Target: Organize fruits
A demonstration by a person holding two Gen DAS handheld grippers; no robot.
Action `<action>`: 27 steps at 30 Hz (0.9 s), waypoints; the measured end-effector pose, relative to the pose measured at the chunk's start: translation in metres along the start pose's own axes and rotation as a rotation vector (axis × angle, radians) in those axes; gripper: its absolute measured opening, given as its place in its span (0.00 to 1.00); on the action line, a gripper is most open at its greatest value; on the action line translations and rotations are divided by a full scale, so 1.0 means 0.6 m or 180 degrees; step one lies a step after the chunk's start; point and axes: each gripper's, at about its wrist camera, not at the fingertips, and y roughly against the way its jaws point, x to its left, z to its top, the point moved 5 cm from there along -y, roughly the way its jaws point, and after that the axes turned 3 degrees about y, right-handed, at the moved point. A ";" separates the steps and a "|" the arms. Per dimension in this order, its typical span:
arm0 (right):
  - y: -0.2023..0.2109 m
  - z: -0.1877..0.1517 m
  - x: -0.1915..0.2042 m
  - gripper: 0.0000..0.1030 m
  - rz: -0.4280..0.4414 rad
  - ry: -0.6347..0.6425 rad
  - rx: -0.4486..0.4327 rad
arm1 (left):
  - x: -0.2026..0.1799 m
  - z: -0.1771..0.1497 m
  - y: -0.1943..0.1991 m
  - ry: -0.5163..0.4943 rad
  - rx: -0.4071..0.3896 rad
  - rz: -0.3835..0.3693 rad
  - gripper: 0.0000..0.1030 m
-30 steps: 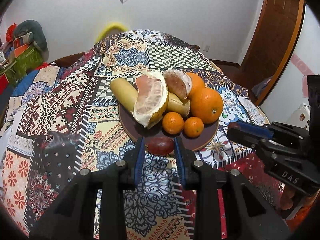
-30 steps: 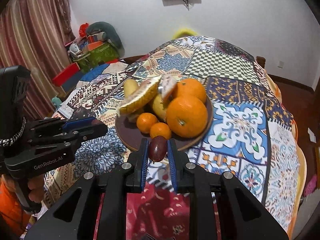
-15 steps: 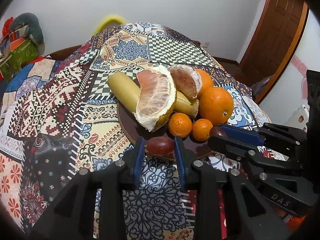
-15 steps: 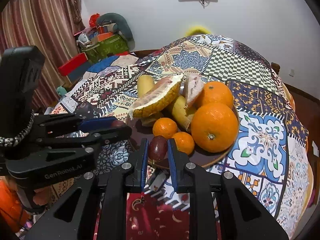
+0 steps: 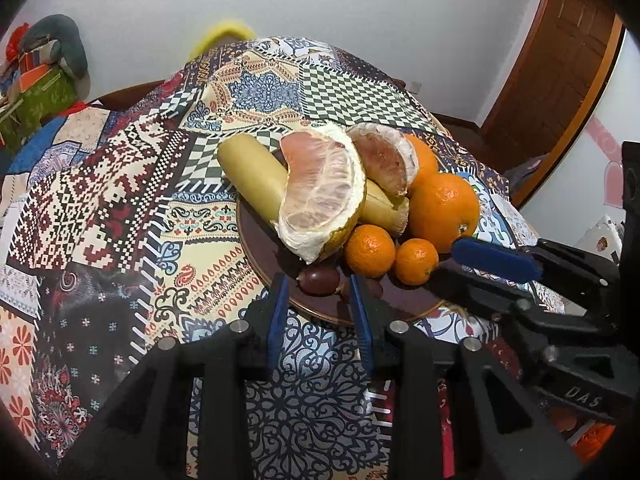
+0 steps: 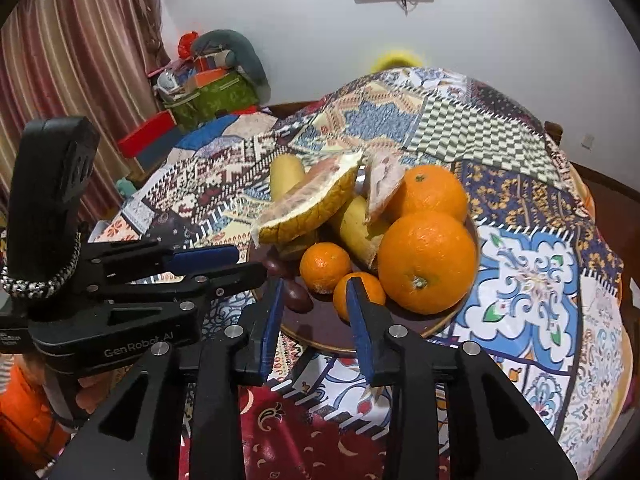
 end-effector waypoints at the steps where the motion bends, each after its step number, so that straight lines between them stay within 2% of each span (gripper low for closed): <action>1: 0.007 0.002 -0.001 0.28 -0.0006 -0.0016 -0.0028 | 0.000 0.002 0.004 0.0008 -0.0020 0.0008 0.30; 6: 0.060 0.016 -0.001 0.28 -0.0069 -0.0055 -0.0220 | -0.009 0.010 0.050 0.0016 -0.0187 0.0000 0.30; 11: 0.135 0.041 0.009 0.28 -0.0169 -0.0021 -0.0525 | -0.032 0.022 0.141 -0.0076 -0.0547 0.0036 0.30; 23: 0.382 0.078 0.105 0.29 -0.0373 0.0238 -0.1612 | -0.118 0.019 0.439 -0.0300 -0.1809 0.0133 0.30; 25: 0.419 0.076 0.125 0.31 -0.0424 0.0283 -0.1785 | -0.133 0.011 0.481 -0.0337 -0.1990 0.0132 0.34; 27: 0.447 0.071 0.139 0.47 -0.0500 0.0300 -0.1939 | -0.145 0.000 0.517 -0.0358 -0.2160 0.0165 0.49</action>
